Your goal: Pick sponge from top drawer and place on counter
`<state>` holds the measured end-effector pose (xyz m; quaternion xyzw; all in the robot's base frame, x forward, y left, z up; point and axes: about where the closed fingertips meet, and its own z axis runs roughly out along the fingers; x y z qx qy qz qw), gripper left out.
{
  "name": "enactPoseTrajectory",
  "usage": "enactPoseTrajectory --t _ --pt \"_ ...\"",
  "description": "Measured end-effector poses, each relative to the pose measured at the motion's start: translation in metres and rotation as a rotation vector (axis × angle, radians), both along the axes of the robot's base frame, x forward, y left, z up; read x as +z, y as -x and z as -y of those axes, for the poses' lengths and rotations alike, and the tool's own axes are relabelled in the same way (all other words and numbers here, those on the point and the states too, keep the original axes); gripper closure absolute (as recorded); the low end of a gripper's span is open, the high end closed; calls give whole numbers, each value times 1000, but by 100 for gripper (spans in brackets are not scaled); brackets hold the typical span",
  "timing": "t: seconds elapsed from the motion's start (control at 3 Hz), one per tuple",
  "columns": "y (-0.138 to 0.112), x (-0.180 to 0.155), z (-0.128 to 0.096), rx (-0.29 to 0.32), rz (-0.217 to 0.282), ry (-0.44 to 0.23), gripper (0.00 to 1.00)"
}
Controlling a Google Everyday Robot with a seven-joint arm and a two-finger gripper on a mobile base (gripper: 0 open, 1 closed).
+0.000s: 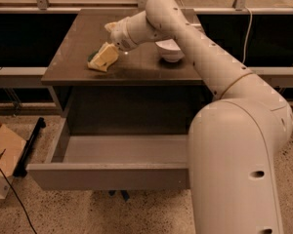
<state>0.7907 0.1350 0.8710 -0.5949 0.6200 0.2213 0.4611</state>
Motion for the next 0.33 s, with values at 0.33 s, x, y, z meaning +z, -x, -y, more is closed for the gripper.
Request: enactPoseTrajectory --t 0.33 --pt "0 0 0 0 0 0 0"
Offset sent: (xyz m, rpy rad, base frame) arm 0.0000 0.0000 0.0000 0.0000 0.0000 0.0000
